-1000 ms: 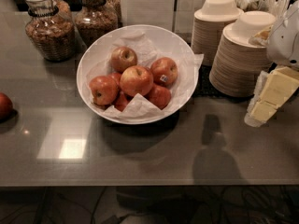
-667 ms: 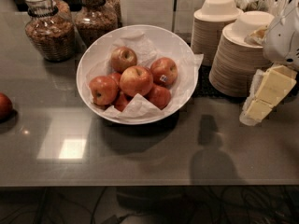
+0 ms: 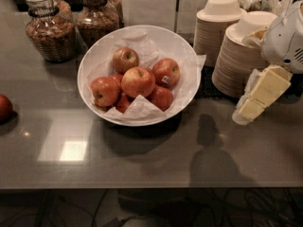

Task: Pick apple from white bowl

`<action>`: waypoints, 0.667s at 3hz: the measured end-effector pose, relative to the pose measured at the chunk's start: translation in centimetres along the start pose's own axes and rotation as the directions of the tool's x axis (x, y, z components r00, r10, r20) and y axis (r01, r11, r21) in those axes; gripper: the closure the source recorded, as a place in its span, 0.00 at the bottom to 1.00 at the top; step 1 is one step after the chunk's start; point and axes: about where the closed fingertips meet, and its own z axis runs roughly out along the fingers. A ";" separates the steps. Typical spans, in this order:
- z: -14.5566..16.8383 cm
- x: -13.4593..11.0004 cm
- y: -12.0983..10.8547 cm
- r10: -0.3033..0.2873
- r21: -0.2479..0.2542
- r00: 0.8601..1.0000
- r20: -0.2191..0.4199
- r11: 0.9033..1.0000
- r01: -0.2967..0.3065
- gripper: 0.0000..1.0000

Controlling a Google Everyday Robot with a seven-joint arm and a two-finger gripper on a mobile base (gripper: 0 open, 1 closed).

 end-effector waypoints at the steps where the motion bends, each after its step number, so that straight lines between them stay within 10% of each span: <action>1: 1.2 -4.8 0.3 0.015 -0.049 0.982 0.188 0.999 -0.006 0.00; 2: 1.8 -8.8 0.9 0.019 -0.099 0.949 0.315 0.995 0.013 0.00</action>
Offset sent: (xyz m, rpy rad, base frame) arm 0.0223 0.1249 0.0341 0.4700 -0.0121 0.1720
